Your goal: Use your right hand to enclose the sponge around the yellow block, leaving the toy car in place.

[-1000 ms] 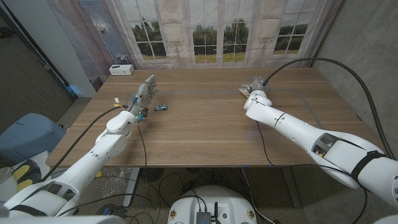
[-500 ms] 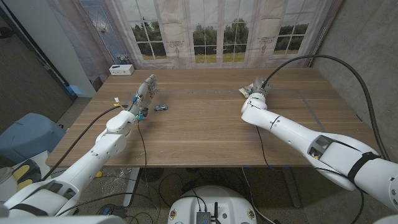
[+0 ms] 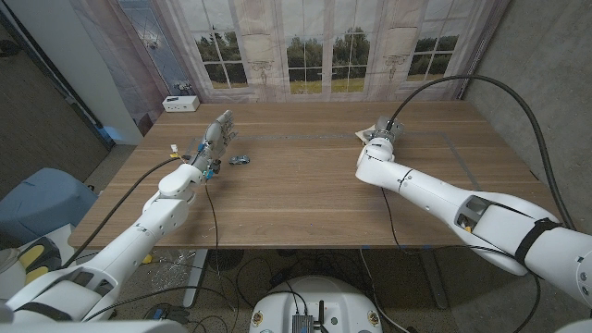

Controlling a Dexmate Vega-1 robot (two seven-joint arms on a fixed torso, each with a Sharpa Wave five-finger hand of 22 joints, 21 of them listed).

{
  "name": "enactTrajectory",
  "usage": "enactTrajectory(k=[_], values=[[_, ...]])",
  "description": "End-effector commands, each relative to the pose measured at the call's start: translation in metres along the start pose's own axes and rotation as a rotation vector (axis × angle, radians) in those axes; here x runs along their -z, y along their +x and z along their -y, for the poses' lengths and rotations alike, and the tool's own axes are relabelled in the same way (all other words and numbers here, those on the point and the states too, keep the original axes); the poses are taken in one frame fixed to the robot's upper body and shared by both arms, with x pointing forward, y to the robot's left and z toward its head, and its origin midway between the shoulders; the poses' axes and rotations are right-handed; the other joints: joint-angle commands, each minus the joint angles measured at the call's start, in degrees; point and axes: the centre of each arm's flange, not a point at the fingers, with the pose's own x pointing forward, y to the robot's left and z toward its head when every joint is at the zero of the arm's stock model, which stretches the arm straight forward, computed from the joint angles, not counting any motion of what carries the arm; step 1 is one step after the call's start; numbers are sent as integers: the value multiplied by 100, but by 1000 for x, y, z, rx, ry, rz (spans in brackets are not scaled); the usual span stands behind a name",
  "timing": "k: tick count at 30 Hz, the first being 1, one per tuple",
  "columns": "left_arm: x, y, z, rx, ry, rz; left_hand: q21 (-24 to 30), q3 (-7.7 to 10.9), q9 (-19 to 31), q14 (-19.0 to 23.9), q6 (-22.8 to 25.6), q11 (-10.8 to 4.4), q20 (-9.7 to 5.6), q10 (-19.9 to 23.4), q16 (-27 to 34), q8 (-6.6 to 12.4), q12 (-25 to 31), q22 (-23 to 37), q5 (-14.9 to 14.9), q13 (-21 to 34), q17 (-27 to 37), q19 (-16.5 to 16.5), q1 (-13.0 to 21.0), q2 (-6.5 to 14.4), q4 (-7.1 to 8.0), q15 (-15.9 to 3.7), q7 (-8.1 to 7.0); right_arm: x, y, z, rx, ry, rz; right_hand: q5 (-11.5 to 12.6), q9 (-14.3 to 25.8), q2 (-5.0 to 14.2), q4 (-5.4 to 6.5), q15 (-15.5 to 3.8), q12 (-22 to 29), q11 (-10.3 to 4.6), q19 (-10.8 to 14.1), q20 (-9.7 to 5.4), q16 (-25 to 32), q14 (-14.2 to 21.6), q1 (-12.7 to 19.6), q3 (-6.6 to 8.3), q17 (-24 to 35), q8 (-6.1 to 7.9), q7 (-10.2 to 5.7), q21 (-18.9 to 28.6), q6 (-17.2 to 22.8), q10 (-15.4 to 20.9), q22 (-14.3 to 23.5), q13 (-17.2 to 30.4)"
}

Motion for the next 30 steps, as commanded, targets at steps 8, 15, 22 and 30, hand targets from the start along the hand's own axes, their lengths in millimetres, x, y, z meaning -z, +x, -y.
enactTrajectory(k=[8,15,22,30], values=[[-1,1,0,-7,5,-4,-29,-3,14,-99,-33,8,30,-28,25,3,14,20,42,18,31,-20,-6,13,-12,21,-46,-6,10,-11,-76,-91,-29,-37,-8,-14,9,-68,-34,6,-25,-30,-5,-29,-77,-52,0,-51,21,-36,25,29,19,10],[-2,3,2,-5,9,-3,-30,-5,14,-106,-38,-5,31,-32,22,3,12,19,42,18,31,-20,-6,14,-16,28,-46,-2,15,-16,-115,-105,-53,-44,-9,-14,24,-94,-38,17,6,-36,27,50,-114,-70,-3,-65,32,-24,56,84,20,10],[-2,5,4,-4,9,-4,-31,-6,14,-106,-40,-2,31,-39,22,4,10,19,42,18,31,-20,-5,14,-19,20,-48,3,18,-19,-149,-129,-76,-54,-9,34,20,-218,-50,88,175,-110,209,492,-115,-63,10,-133,47,32,32,210,23,11],[-2,6,4,-5,9,-5,-32,-7,14,-109,-39,-7,32,-41,22,6,10,19,43,18,31,-20,-3,16,-22,24,-47,2,22,-21,-191,-172,-78,-61,-9,99,-42,-365,-1,117,377,-227,392,881,-16,-12,53,-168,19,93,71,505,29,11]])
